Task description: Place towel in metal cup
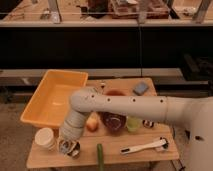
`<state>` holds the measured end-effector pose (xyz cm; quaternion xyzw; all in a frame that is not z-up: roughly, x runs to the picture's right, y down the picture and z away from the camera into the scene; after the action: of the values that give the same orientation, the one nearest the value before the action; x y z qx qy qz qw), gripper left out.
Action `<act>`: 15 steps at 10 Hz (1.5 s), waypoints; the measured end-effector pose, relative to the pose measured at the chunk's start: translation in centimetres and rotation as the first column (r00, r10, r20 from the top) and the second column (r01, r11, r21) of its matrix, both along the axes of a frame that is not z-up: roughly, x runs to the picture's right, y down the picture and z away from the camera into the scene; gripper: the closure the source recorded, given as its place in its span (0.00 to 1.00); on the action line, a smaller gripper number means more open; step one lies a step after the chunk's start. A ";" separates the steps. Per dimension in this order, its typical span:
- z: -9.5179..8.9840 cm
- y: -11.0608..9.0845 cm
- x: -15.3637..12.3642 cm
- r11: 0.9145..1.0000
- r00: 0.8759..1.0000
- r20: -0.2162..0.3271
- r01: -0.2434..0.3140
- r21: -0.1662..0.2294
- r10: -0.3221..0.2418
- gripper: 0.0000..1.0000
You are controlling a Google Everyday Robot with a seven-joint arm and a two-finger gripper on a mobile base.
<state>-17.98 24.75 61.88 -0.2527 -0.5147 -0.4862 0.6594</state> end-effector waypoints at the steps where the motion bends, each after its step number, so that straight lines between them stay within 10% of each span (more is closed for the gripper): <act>1: 0.4 0.2 0.5 1.000 1.000 -0.007 -0.012 -0.002 0.012 0.80; 12: 5.3 3.0 1.9 0.997 0.997 -0.043 -0.072 -0.023 0.071 0.80; 15: 5.3 2.6 2.5 0.994 0.993 -0.050 -0.107 -0.012 0.107 0.61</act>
<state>-15.49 27.36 67.20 -0.2413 -0.5146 -0.4401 0.6952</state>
